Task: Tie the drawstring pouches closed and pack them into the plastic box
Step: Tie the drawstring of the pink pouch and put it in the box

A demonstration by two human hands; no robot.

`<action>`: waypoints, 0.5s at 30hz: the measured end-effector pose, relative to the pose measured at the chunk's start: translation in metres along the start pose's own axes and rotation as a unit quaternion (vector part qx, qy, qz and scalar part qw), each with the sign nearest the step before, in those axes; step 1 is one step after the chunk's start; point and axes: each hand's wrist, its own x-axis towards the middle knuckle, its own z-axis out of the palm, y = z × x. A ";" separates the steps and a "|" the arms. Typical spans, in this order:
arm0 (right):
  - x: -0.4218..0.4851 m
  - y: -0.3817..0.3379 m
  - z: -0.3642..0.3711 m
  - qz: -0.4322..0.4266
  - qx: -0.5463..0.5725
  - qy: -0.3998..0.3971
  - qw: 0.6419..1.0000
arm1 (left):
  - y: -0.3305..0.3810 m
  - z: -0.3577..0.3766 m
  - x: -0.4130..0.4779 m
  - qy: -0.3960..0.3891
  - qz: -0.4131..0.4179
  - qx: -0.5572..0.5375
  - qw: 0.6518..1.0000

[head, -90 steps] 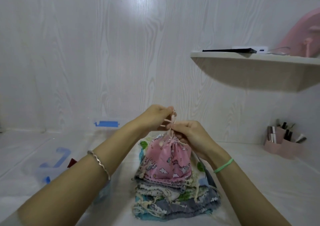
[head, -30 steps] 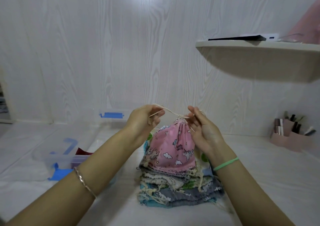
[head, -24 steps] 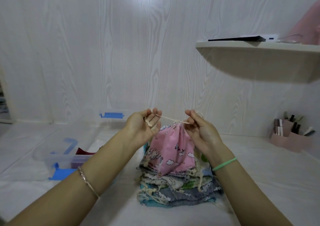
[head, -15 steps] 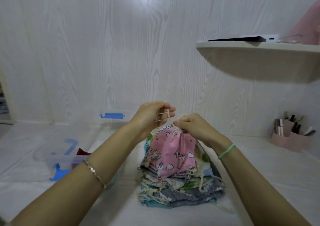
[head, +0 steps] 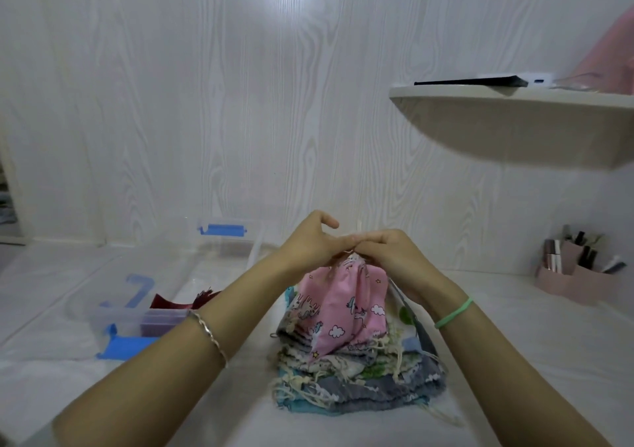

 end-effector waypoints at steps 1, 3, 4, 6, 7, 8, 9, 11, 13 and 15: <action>0.000 0.001 0.001 0.009 0.037 0.003 0.999 | -0.002 -0.002 -0.001 0.008 -0.003 -0.010 1.000; 0.002 0.002 0.003 0.022 0.085 0.017 0.996 | -0.003 -0.007 -0.002 0.012 -0.015 -0.033 0.999; 0.003 0.004 0.003 0.025 0.089 0.028 0.995 | -0.003 -0.008 -0.002 0.016 -0.024 -0.044 0.999; 0.004 0.005 0.003 0.035 0.107 0.044 0.993 | -0.003 -0.011 -0.003 0.017 -0.045 -0.066 0.997; 0.004 0.005 0.003 0.047 0.128 0.050 0.989 | -0.002 -0.013 -0.004 0.012 -0.061 -0.083 0.995; 0.004 0.005 0.002 0.061 0.157 0.053 0.984 | -0.001 -0.014 -0.005 0.006 -0.079 -0.102 0.992; 0.004 0.006 0.002 0.073 0.186 0.051 0.978 | 0.000 -0.015 -0.005 0.002 -0.095 -0.117 0.989; 0.003 0.005 0.003 0.089 0.218 0.042 0.971 | 0.001 -0.015 -0.006 -0.002 -0.117 -0.116 0.986; 0.002 0.005 0.005 0.090 0.219 0.041 0.971 | 0.000 -0.015 -0.007 -0.007 -0.122 -0.109 0.986; 0.001 0.005 0.007 0.082 0.207 0.048 0.974 | 0.001 -0.017 -0.007 -0.023 -0.114 -0.087 0.989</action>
